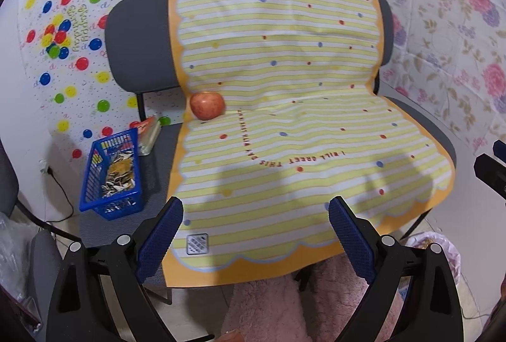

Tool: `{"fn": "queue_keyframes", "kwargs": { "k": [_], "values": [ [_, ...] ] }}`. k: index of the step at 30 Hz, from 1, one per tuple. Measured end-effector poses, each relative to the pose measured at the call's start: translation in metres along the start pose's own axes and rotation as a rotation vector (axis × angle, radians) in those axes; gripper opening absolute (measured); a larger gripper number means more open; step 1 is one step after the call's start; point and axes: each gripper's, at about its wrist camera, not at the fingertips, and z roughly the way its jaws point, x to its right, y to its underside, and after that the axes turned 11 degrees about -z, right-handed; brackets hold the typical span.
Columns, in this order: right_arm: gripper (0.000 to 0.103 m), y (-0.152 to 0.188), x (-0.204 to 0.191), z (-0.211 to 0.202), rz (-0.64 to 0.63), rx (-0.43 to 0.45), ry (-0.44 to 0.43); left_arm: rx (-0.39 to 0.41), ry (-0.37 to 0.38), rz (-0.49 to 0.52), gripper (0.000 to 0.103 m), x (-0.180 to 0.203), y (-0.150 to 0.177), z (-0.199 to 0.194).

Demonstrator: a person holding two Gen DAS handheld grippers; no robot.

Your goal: Collect trash

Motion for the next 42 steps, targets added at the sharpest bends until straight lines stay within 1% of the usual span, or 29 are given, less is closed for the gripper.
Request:
{"fn": "queue_keyframes", "kwargs": {
  "k": [5, 10, 42],
  "values": [
    [0.097, -0.005, -0.009, 0.012, -0.011, -0.008, -0.025, 0.000, -0.007, -0.016, 0.092, -0.007, -0.003, 0.001],
    [0.097, -0.006, -0.011, 0.019, -0.012, -0.023, -0.031, -0.003, -0.010, -0.029, 0.092, -0.009, -0.005, 0.003],
    [0.097, 0.000, -0.010, 0.018, -0.002, -0.030, -0.032, -0.007, -0.016, -0.029, 0.092, -0.011, -0.002, 0.003]
  ]
}}
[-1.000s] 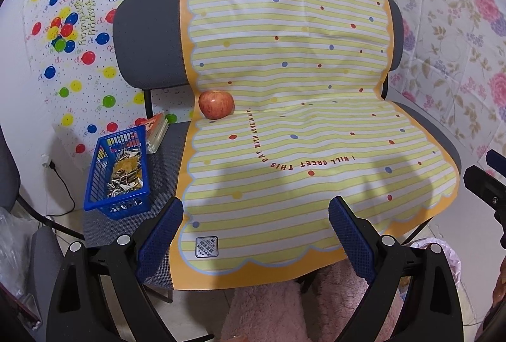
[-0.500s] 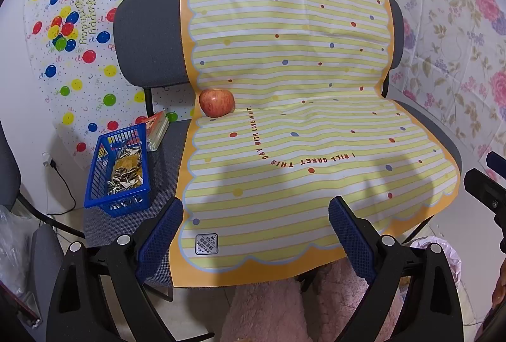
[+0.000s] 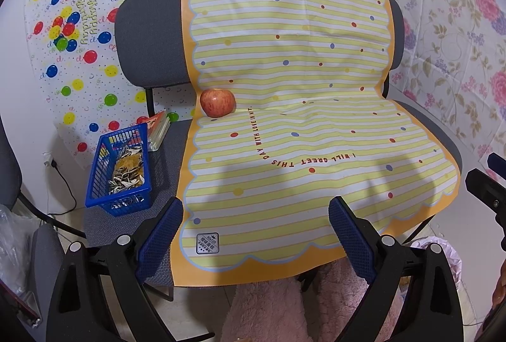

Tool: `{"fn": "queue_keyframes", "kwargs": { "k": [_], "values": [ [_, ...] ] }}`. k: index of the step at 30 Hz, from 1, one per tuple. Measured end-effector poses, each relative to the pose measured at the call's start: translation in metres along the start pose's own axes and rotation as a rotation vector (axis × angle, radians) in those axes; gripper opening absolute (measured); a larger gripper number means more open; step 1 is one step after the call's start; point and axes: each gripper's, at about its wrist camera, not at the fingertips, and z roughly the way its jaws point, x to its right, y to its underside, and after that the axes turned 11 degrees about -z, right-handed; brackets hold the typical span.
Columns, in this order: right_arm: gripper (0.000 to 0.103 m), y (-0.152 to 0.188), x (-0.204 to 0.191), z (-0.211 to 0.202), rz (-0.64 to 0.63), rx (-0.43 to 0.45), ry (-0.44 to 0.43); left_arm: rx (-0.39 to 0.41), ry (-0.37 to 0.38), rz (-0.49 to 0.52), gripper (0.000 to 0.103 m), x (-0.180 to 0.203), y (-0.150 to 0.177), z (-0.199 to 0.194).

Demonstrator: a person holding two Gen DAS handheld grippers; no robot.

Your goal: Collect trash

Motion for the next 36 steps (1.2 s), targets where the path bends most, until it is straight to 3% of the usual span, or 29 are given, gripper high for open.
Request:
{"fn": "queue_keyframes", "kwargs": {
  "k": [36],
  "values": [
    [0.097, 0.0008, 0.0016, -0.0038, 0.012, 0.000, 0.005, -0.001, -0.002, -0.001, 0.092, 0.0014, 0.0027, -0.0036]
  ]
}}
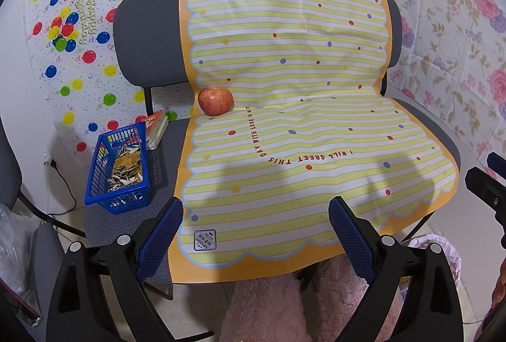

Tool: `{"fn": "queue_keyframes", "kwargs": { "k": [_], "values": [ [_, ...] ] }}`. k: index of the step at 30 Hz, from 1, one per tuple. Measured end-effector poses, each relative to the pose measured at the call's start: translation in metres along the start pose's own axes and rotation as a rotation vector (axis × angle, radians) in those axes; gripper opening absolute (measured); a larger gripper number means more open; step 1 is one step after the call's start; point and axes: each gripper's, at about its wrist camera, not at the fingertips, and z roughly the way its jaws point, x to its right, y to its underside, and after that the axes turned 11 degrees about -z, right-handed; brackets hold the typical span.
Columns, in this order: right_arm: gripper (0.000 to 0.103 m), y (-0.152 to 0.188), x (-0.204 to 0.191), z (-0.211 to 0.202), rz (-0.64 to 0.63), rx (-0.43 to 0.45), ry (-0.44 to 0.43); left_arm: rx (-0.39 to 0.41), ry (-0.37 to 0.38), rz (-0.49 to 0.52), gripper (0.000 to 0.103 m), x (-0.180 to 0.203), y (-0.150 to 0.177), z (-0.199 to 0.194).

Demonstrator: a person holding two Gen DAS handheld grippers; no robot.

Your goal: Collect trash

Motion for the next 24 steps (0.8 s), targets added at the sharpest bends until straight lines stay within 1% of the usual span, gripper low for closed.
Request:
{"fn": "queue_keyframes", "kwargs": {
  "k": [15, 20, 24],
  "values": [
    [0.097, 0.0013, 0.0012, -0.0002, 0.002, -0.002, 0.000, 0.000, 0.002, 0.008, 0.092, 0.0030, 0.0029, -0.0013],
    [0.097, 0.0013, 0.0018, 0.0018, 0.009, -0.002, -0.011, 0.029, -0.005, 0.041, 0.092, 0.0067, 0.0043, -0.0024],
    [0.097, 0.0008, 0.0035, 0.0084, 0.013, -0.011, -0.011, 0.007, -0.008, 0.029, 0.092, 0.0041, -0.0006, 0.0057]
  ]
}}
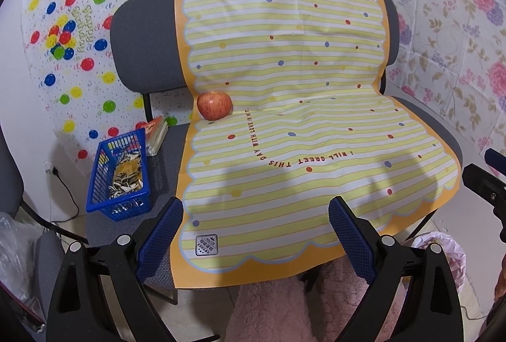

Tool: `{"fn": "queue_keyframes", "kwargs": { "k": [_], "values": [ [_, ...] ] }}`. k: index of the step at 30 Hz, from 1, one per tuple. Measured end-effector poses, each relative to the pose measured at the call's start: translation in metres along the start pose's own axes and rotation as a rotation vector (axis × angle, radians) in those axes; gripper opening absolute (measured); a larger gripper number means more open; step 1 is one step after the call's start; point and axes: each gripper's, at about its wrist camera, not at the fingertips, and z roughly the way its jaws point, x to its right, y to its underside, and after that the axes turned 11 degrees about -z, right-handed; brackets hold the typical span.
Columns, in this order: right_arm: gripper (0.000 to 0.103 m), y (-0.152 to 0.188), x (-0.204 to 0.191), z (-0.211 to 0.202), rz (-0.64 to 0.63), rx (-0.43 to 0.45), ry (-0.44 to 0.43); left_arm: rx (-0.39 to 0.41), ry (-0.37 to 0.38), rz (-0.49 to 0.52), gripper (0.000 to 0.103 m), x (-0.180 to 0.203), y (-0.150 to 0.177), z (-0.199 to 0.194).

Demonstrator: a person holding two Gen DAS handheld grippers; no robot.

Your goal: Collect trash

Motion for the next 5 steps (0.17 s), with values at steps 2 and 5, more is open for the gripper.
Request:
{"fn": "queue_keyframes", "kwargs": {
  "k": [2, 5],
  "values": [
    [0.097, 0.000, 0.003, 0.005, 0.004, -0.006, -0.004, -0.016, 0.000, -0.007, 0.092, -0.001, -0.001, 0.009],
    [0.097, 0.000, 0.011, 0.018, 0.003, -0.017, 0.011, -0.038, 0.031, -0.015, 0.092, -0.004, -0.002, 0.026]
  ]
}}
